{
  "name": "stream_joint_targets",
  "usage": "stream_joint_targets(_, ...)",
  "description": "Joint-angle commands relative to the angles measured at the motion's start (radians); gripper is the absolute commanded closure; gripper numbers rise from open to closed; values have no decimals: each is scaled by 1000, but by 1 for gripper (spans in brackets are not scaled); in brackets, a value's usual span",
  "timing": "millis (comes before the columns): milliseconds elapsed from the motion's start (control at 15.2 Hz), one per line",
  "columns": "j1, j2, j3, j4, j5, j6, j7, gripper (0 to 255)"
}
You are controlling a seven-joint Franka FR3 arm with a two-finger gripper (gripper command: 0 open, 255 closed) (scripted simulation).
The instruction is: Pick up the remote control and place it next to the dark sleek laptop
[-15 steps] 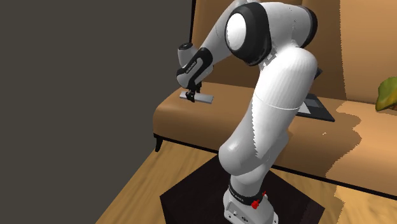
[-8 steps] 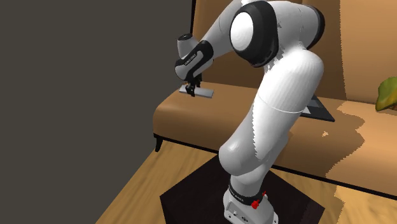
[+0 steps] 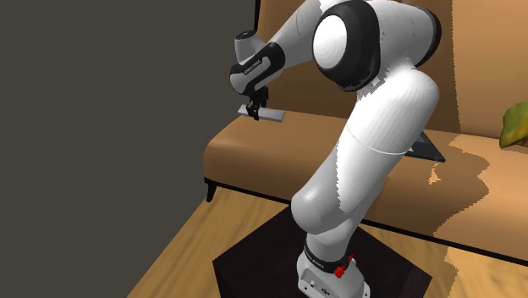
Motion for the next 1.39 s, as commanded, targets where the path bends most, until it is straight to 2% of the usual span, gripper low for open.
stream_joint_targets(0, 2, -9, 1, 20, 7, -28, -10, 255)
stream_joint_targets(1320, 17, -46, 12, 248, 58, -285, -92, 255)
